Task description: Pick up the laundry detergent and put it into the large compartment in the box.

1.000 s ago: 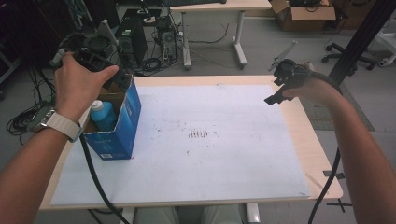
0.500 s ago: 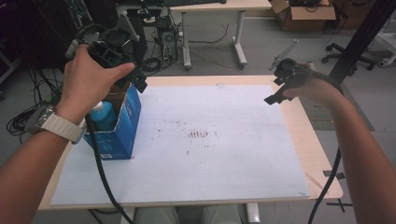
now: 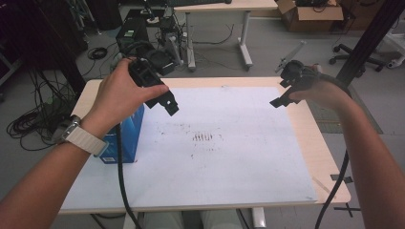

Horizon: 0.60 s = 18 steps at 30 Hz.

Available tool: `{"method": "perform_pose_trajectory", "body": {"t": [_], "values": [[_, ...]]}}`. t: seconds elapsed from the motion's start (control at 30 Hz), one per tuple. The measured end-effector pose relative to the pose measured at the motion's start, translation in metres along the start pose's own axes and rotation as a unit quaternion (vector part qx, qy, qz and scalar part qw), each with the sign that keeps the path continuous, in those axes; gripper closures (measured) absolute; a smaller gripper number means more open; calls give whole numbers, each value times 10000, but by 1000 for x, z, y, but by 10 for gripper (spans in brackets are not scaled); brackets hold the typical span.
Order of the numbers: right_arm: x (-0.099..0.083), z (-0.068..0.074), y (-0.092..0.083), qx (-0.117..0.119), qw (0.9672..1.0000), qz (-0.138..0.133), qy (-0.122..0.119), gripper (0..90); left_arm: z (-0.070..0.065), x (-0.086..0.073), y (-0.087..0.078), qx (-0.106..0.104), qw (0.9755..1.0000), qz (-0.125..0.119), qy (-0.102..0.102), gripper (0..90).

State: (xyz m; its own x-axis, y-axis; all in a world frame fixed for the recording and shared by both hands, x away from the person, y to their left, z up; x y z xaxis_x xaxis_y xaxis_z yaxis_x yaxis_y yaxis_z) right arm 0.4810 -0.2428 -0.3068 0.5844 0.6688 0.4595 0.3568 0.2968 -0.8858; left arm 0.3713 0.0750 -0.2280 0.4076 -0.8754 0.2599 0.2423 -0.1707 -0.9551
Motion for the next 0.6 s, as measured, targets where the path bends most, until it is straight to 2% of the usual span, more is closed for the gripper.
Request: {"method": "perform_pose_trajectory", "body": {"t": [0.03, 0.07, 0.1, 0.17, 0.2, 0.23, 0.6], "values": [[0, 0, 0, 1, 10000, -1, 21, 135, -3, 1, 2, -59, 9999, -4, 106, 61], [-2, -1, 1, 5, 10000, 15, 15, 135, -8, 3, 7, -147, 9994, 11, 315, 63], [-2, -1, 2, 11, 10000, 23, 7, 135, -8, 3, 7, -147, 9994, 11, 315, 66], [-2, -1, 2, 5, 10000, 33, 1, 135, -17, 4, 16, -233, 9986, -36, 472, 66], [-2, -1, 2, 5, 10000, 33, 1, 135, -17, 4, 16, -233, 9986, -36, 472, 71], [-1, -2, 2, 13, 10000, -10, 21, 134, -19, 3, 21, -246, 9981, 17, 564, 72], [1, -1, 4, 33, 10000, -8, 3, 134, -18, 6, 25, -302, 9978, 48, 589, 71]]}}
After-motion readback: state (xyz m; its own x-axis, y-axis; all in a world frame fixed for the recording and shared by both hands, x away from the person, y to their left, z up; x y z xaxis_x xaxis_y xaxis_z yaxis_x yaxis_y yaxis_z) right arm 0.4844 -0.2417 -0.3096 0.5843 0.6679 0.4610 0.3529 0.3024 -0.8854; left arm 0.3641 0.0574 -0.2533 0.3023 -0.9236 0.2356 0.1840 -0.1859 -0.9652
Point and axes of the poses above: each handheld gripper's, and its own axes: y roughly forward along the jaws, x roughly out of its top, z roughly to its left, the point moved 9 cm from there along y, roughly forward along the jaws, and after that the axes turned 13 degrees about y, right-handed, at the moved point
